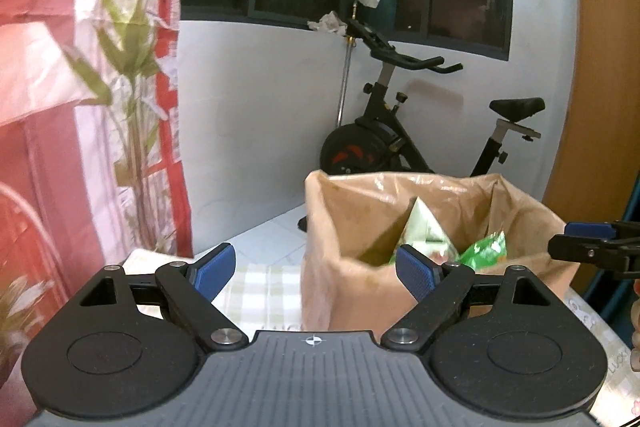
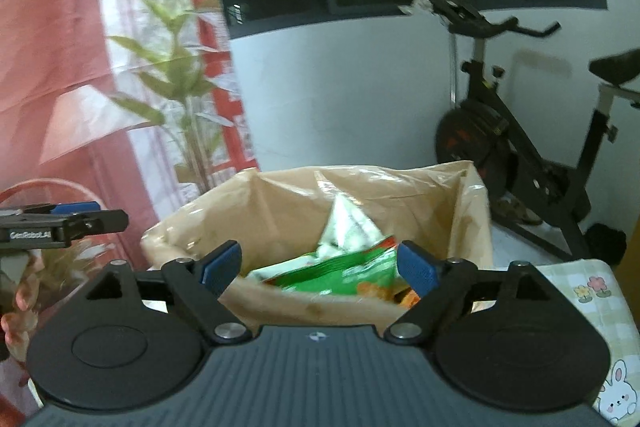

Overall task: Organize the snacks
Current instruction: 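Move both tools back toward the remaining small items on the table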

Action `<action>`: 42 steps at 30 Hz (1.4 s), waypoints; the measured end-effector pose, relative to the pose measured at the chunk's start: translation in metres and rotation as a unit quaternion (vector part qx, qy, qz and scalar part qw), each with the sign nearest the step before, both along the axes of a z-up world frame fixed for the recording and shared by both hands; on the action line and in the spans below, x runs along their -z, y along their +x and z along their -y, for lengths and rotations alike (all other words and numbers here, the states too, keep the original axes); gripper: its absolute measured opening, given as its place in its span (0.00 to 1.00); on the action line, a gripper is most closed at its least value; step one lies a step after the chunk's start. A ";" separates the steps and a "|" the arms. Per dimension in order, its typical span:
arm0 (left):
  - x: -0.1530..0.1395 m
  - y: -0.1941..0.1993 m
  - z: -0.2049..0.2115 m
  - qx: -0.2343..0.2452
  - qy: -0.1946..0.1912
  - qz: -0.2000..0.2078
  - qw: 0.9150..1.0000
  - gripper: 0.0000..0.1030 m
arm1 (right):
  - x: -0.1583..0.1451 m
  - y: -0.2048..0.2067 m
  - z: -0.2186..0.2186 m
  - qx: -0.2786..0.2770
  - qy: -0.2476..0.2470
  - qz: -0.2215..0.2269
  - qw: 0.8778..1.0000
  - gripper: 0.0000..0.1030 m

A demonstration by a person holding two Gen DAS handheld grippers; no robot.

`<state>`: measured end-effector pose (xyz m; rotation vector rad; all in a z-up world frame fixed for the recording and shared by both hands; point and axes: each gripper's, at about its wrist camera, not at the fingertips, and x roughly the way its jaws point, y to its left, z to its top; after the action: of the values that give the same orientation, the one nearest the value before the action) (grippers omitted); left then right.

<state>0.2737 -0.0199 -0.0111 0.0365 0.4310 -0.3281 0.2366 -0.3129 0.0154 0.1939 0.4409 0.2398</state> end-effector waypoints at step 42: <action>0.084 -0.064 -0.024 -0.058 -0.037 -0.074 0.995 0.69 | 0.118 -0.078 -0.005 0.004 -0.057 -0.121 0.991 0.68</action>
<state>0.2096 0.0037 -0.0949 -0.0859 0.5649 -0.2328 0.1589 -0.3076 -0.1023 0.1133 0.6919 0.1829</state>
